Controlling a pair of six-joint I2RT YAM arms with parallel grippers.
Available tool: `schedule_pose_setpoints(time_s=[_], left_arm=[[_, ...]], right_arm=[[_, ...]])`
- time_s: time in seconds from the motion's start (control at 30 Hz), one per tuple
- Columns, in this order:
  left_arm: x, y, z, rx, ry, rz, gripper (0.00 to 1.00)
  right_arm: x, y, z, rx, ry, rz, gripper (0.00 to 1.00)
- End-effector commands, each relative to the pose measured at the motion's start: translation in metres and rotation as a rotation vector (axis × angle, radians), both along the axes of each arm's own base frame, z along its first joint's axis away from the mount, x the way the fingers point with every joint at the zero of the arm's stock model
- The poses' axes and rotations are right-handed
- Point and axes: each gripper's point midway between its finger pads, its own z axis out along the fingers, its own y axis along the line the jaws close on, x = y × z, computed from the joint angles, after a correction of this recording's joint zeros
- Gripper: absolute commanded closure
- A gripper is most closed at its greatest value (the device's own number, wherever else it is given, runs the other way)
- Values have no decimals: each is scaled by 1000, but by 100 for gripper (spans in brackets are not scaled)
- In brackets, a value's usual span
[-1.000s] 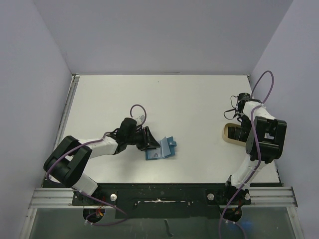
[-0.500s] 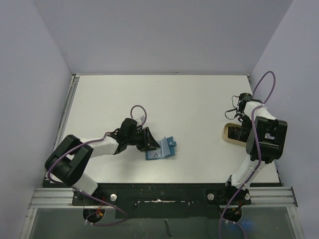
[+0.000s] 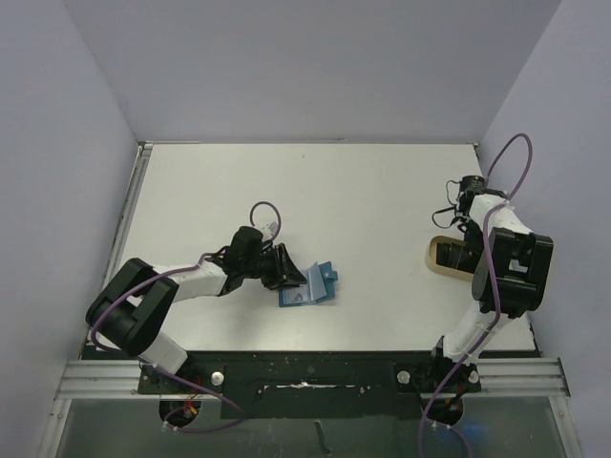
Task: Put the credit cards into the card holder
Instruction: Pick up the credit card from the storage box.
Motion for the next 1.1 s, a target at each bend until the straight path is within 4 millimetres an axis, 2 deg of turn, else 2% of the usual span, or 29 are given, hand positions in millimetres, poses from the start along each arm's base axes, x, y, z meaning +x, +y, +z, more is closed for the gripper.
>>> schedule_pose_setpoints(time_s=[0.0, 0.3, 0.47, 0.73, 0.9, 1.07], left_arm=[[12, -13, 21, -55, -55, -22, 66], [12, -14, 22, -59, -59, -24, 66], [12, -14, 22, -61, -59, -25, 66], [13, -13, 22, -56, -58, -17, 66], [13, -11, 26, -47, -72, -13, 64], [21, -9, 43, -38, -119, 12, 58]], right_arm=[[3, -9, 23, -53, -72, -10, 80], [11, -1, 20, 2, -103, 27, 94], [21, 18, 24, 78, -160, 84, 100], [29, 46, 44, 145, -233, 138, 100], [36, 78, 65, 181, -288, 198, 100], [47, 132, 89, 250, -375, 326, 100]])
